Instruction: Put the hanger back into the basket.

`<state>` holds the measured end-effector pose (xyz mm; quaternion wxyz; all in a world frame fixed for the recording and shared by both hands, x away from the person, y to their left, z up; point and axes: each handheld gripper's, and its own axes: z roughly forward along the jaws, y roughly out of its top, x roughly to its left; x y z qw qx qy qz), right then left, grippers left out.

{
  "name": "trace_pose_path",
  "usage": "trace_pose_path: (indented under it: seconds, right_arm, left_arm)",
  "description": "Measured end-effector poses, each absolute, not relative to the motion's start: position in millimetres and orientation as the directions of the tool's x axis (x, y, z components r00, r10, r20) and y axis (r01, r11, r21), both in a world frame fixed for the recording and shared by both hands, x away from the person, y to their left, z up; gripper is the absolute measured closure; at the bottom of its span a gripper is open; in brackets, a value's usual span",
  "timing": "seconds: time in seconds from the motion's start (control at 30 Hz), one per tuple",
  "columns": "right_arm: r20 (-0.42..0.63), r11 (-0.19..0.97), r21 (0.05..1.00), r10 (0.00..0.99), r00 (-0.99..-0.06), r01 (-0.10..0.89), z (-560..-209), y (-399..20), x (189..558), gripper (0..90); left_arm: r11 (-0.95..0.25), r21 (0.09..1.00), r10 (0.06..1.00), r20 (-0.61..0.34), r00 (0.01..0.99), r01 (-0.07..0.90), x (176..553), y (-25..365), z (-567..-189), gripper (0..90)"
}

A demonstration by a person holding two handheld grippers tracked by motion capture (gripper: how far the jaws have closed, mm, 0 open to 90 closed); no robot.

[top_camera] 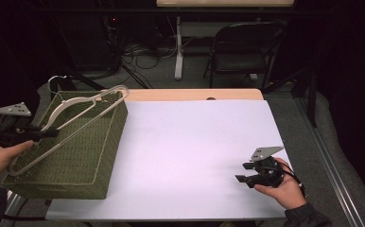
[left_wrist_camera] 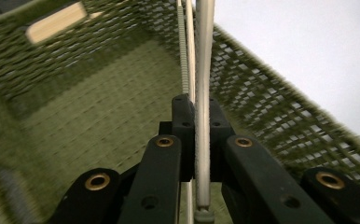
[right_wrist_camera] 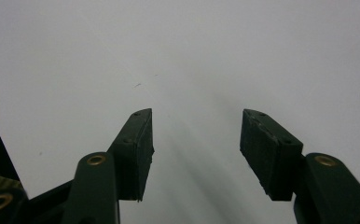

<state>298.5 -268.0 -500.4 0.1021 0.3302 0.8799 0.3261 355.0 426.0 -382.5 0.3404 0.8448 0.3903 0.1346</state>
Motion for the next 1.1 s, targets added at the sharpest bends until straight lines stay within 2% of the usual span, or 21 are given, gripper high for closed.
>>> trace_pose_path:
  seconds: [0.33,0.73,0.9,1.0,1.1]
  right_arm:
    - [0.041,0.552,0.658,0.654,-0.755,0.513,-501.8,-265.5,299.4,44.3]
    - [0.046,0.563,0.638,0.652,-0.756,0.525,-504.8,-265.2,299.5,44.3]
    - [0.049,0.559,0.642,0.653,-0.756,0.525,-505.9,-265.6,299.7,44.3]
    - [0.049,0.561,0.639,0.653,-0.756,0.526,-506.2,-265.6,299.5,44.3]
    - [0.049,0.565,0.633,0.652,-0.756,0.529,-506.6,-265.4,299.3,44.3]
  left_arm:
    - [-0.408,0.685,0.788,-0.070,0.612,0.604,354.5,449.6,-403.3,87.0]
    - [-0.413,0.633,0.796,-0.099,0.597,0.655,363.3,445.4,-442.5,87.0]
    - [-0.436,0.575,0.800,-0.105,0.590,0.692,367.1,440.9,-464.0,86.9]
    - [-0.431,0.578,0.801,-0.108,0.589,0.693,367.3,438.3,-468.6,86.8]
    - [-0.465,0.557,0.803,-0.062,0.593,0.688,367.2,434.9,-469.5,86.5]
